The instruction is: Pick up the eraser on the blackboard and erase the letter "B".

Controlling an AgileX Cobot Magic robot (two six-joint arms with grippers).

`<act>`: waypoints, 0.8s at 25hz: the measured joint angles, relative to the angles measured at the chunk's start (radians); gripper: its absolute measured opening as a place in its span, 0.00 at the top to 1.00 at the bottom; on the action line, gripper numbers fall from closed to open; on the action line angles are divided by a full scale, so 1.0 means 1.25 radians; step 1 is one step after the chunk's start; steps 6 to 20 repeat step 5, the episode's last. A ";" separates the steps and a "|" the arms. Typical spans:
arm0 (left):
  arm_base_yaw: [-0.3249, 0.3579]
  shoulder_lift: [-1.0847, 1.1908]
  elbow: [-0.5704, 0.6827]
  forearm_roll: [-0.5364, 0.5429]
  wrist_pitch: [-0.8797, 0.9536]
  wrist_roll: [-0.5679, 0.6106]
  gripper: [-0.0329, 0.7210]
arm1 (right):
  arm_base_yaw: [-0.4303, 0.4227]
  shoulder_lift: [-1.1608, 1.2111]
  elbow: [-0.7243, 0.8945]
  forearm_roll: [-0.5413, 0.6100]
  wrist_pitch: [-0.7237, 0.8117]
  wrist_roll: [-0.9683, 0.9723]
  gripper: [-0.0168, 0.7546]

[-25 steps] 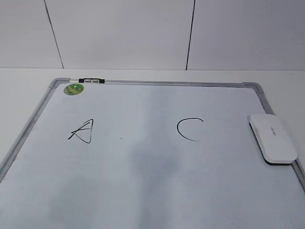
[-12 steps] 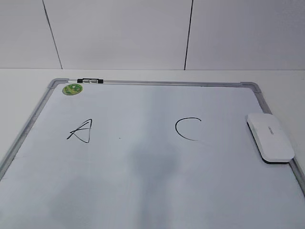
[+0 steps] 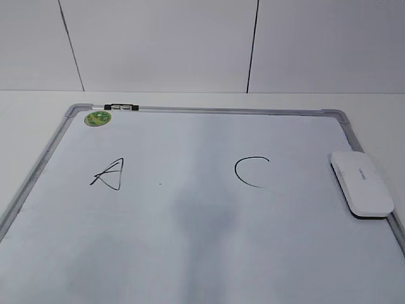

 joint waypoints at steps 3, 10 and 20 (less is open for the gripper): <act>0.000 0.000 0.000 0.000 0.000 0.000 0.46 | 0.000 0.000 0.000 0.000 0.000 0.000 0.21; 0.000 0.000 0.000 0.000 0.000 0.000 0.46 | 0.000 0.000 0.000 0.000 0.000 0.000 0.21; 0.000 0.000 0.000 0.000 0.000 0.000 0.46 | 0.000 0.000 0.000 0.000 0.000 0.000 0.21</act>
